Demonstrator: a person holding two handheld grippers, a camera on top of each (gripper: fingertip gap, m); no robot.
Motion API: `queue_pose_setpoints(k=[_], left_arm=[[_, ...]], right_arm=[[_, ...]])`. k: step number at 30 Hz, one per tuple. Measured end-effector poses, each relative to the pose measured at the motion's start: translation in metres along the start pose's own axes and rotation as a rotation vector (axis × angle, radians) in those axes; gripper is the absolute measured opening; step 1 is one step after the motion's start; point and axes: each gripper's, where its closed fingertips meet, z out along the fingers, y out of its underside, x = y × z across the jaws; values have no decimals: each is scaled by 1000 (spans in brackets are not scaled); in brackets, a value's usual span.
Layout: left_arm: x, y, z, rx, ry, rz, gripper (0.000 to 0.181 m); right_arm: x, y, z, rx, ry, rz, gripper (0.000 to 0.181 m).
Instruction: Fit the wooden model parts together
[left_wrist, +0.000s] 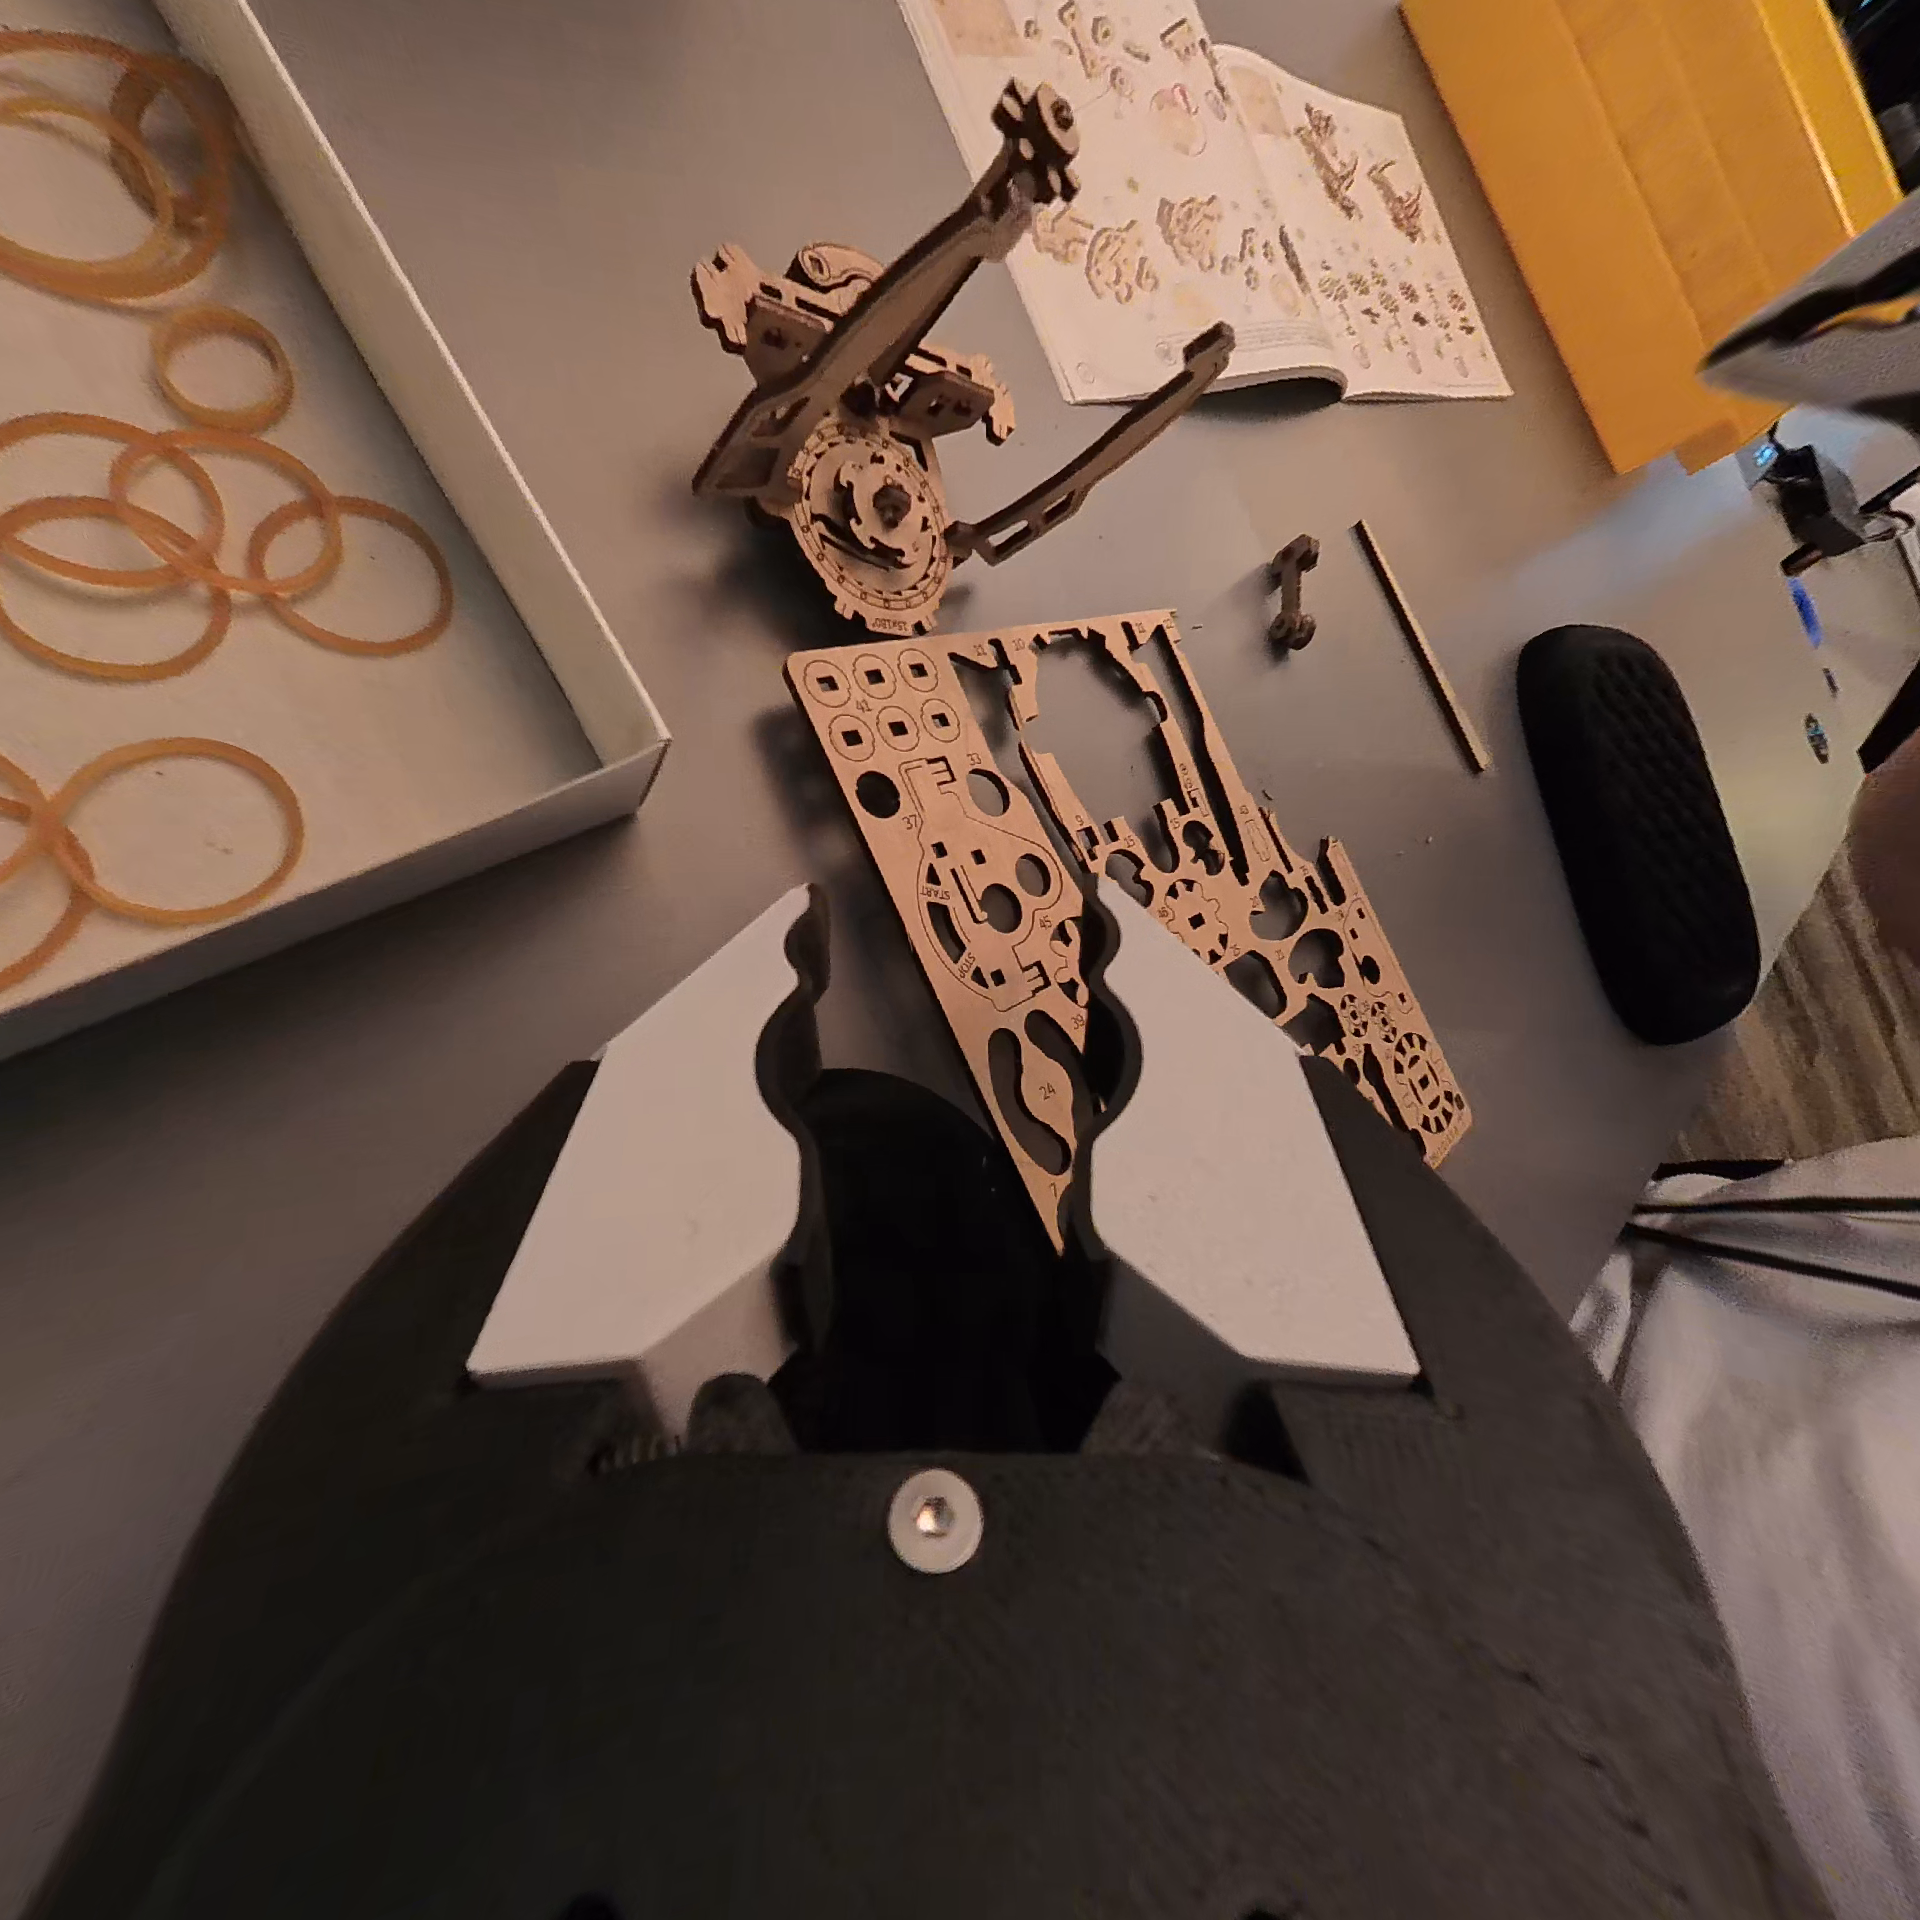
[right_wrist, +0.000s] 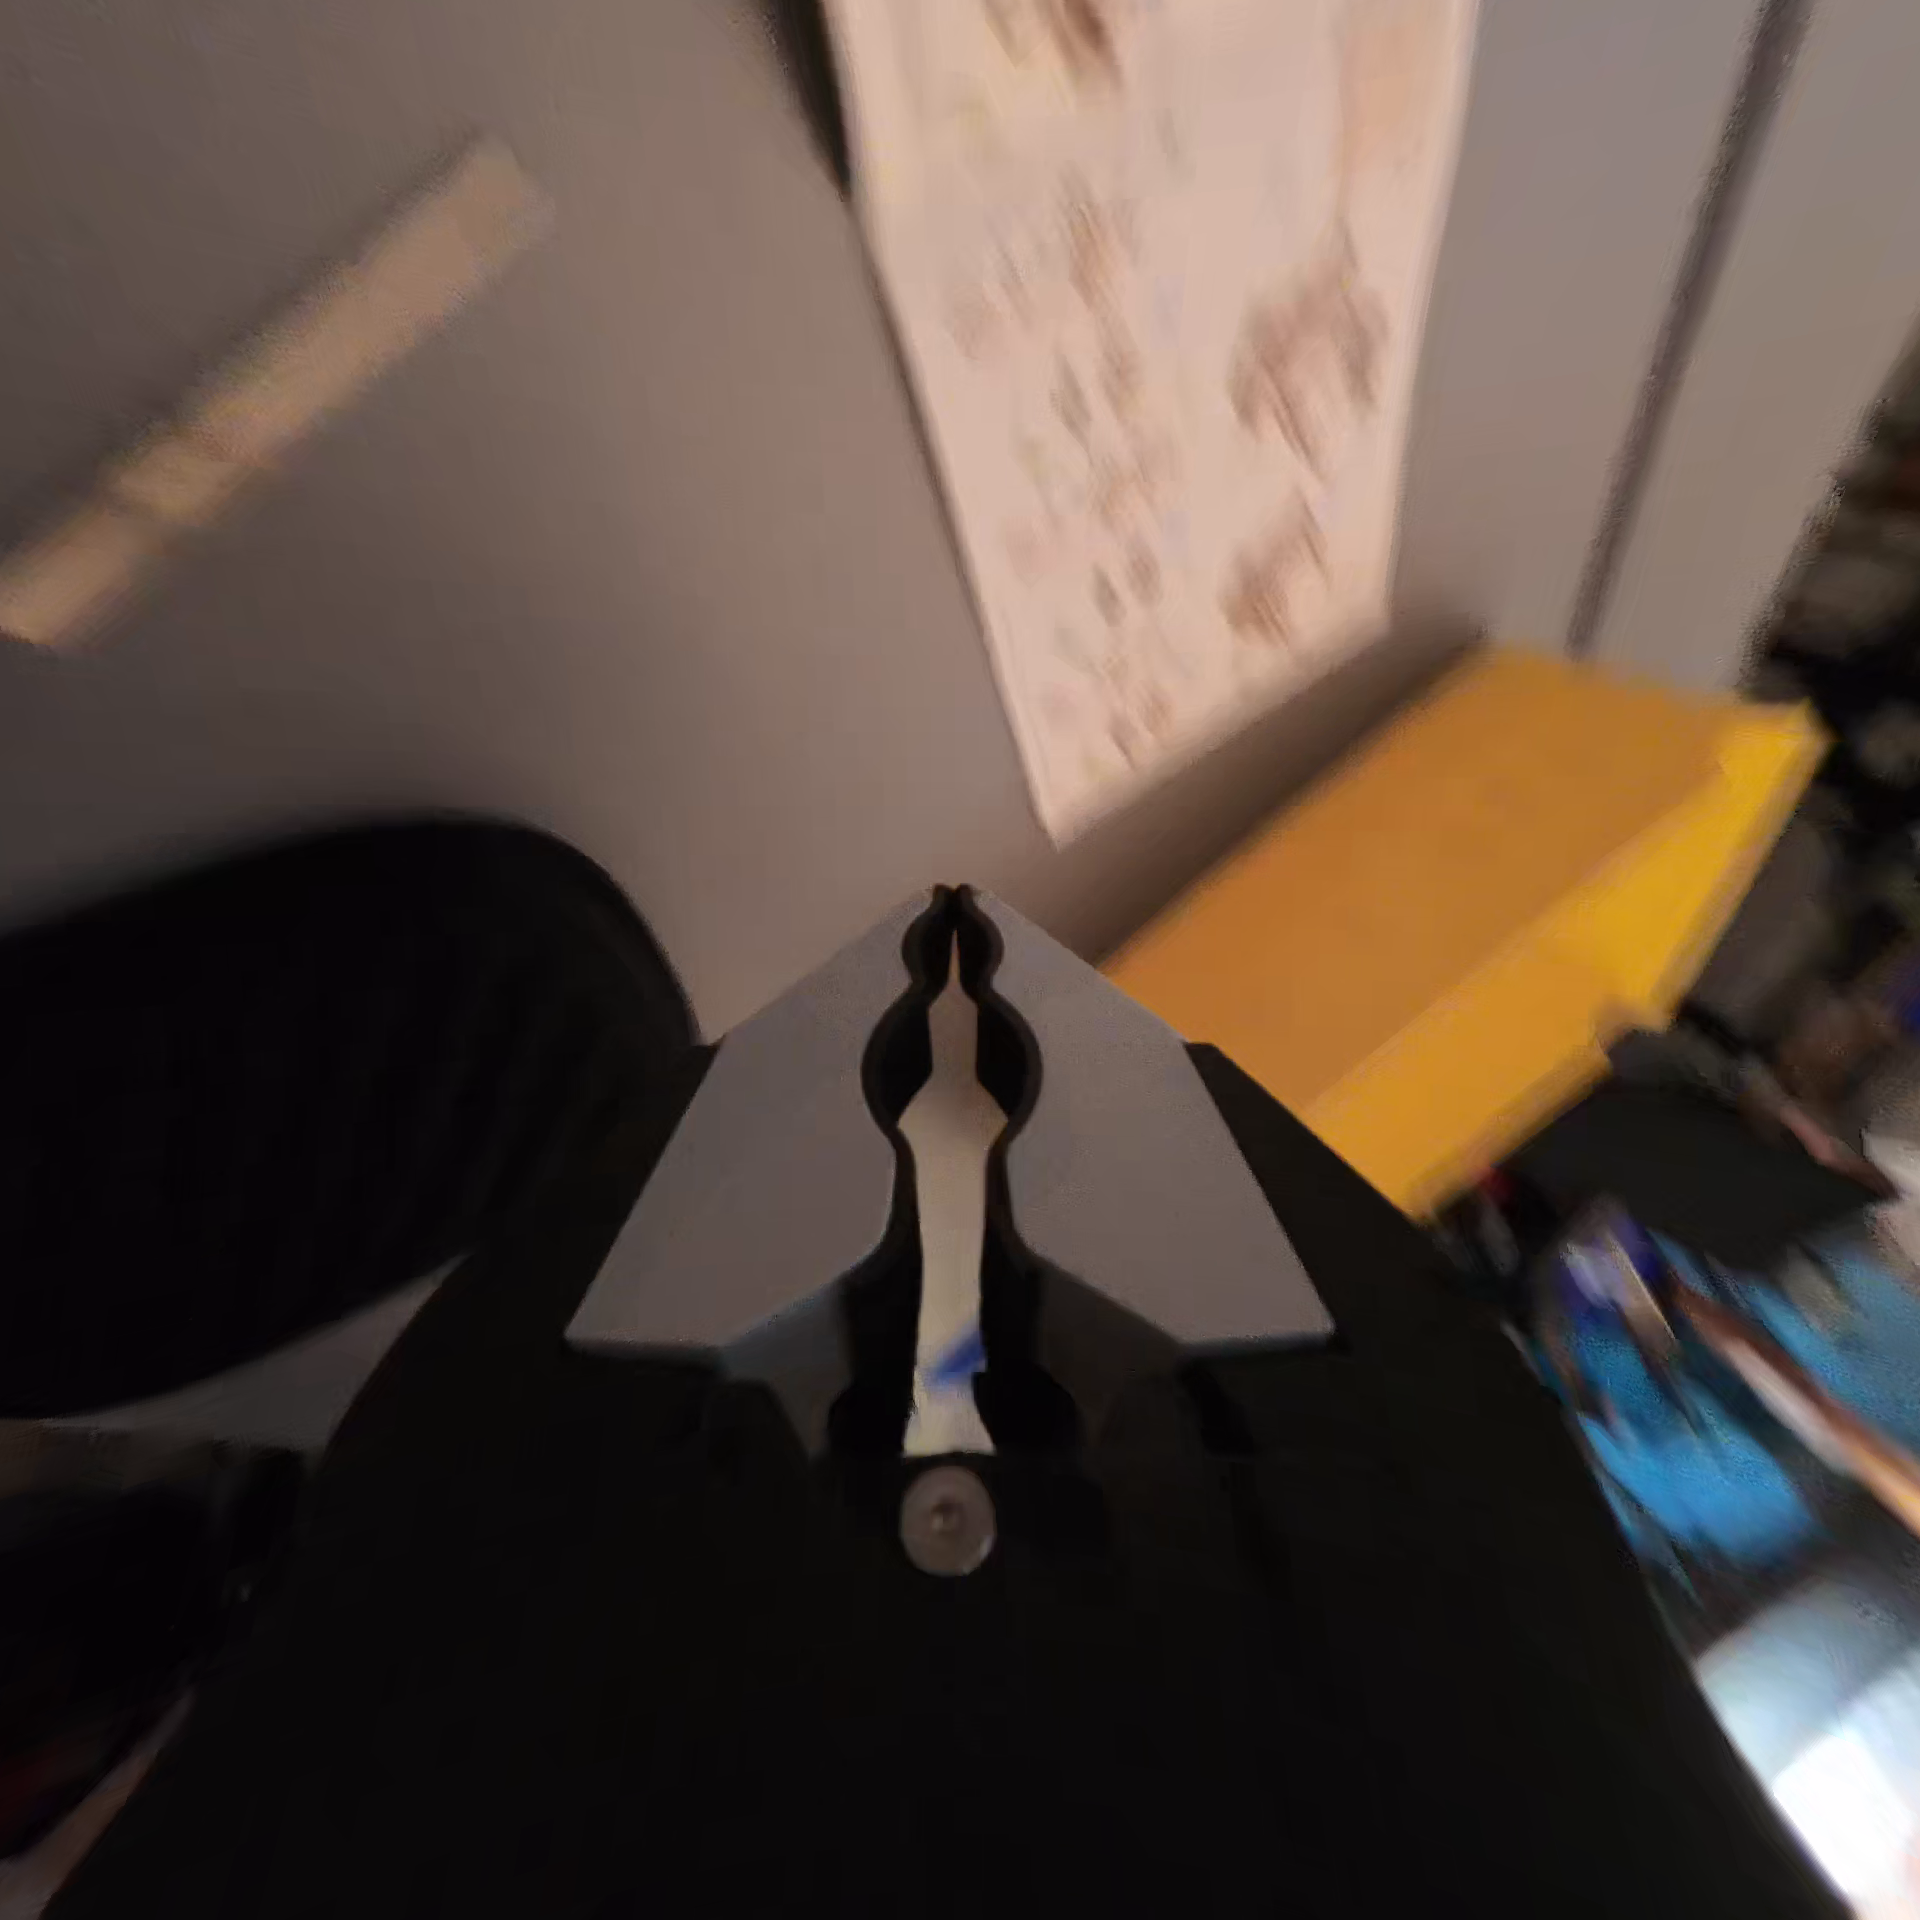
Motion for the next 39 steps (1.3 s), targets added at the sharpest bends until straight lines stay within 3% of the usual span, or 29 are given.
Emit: queue_pose_setpoints(k=[2,4,6,7,9,11,17,25,35,39], left_arm=[[0,-1,-3,13,16,2,47],[2,-2,-4,22,41,-2,48],[4,-2,-4,22,73,-10,50],[6,-1,-3,11,85,-3,51],[7,0,-2,-9,86,24,51],[1,-2,-1,-11,56,34,47],[-2,-3,0,-34,61,27,48],[10,0,-2,-86,257,-106,44],[16,-11,-14,37,423,-262,32],[34,-18,-31,120,574,-309,24]], right_arm=[[-35,-50,-9,322,-197,3,8],[-64,-96,-40,690,-384,40,18],[-114,-118,-77,976,-677,-49,27],[-133,-126,-86,1045,-794,-43,35],[-156,-143,-88,1084,-922,8,48],[-168,-156,-88,1112,-964,19,48],[-179,-160,-58,1022,-758,-84,46],[-182,-162,-58,1056,-707,-125,43],[-182,-161,-59,1107,-721,-134,42],[-187,-157,-62,1116,-761,-134,41]])
